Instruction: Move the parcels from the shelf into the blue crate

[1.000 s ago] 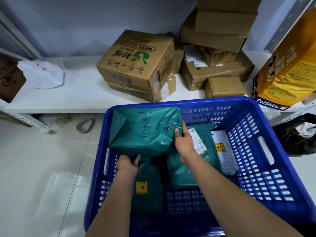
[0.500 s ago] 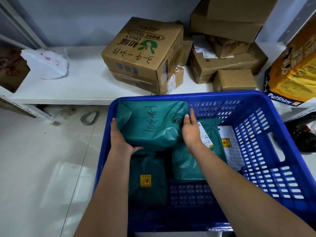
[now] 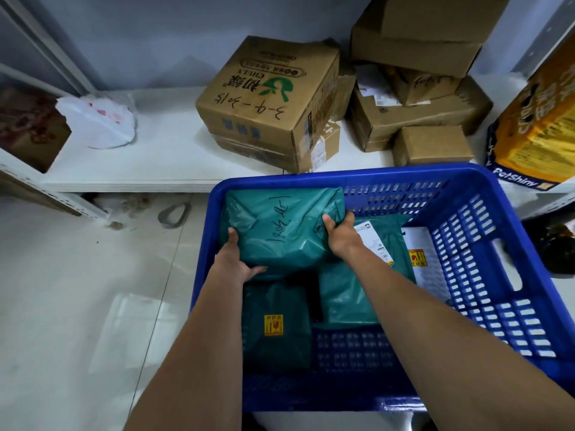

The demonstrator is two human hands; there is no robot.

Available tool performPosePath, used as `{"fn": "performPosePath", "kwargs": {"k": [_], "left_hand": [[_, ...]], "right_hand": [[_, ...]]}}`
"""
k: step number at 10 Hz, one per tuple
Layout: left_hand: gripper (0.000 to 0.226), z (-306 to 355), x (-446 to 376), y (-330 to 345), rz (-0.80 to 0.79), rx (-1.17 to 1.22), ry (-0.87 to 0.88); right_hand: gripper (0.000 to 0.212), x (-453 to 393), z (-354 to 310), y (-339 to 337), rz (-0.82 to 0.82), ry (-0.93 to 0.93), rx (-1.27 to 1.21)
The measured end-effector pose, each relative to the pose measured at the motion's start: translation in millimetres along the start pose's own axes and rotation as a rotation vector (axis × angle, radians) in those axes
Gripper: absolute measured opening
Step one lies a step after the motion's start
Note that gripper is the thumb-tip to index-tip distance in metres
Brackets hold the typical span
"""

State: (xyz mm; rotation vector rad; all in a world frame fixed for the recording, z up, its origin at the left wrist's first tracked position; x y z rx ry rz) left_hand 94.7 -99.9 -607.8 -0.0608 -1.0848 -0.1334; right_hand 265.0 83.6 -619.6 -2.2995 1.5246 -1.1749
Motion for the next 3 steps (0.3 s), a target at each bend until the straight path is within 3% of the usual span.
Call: {"fn": "performPosePath", "kwargs": {"k": [1, 2, 3], "left_hand": [[0.071, 2, 33, -4, 0.005, -0.101, 0.0], [0.07, 9, 71, -12, 0.07, -0.302, 0.061], [0.047, 20, 124, -9, 0.061, -0.457, 0.172]], "right_hand": [[0.069, 9, -16, -19, -0.097, 0.019, 0.177], [0.074, 29, -39, -57, -0.021, 0.031, 0.18], [0.071, 58, -54, -91, 0.01, 0.007, 0.153]]}}
Point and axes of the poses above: each hand's wrist, its own x-axis away from the middle knuckle, its own y-axis out of the palm, z = x × y, the point moved 7 cm from there along -x, towards the middle knuckle, and after that the axes turned 7 degrees about z, right-handed, at the moved point
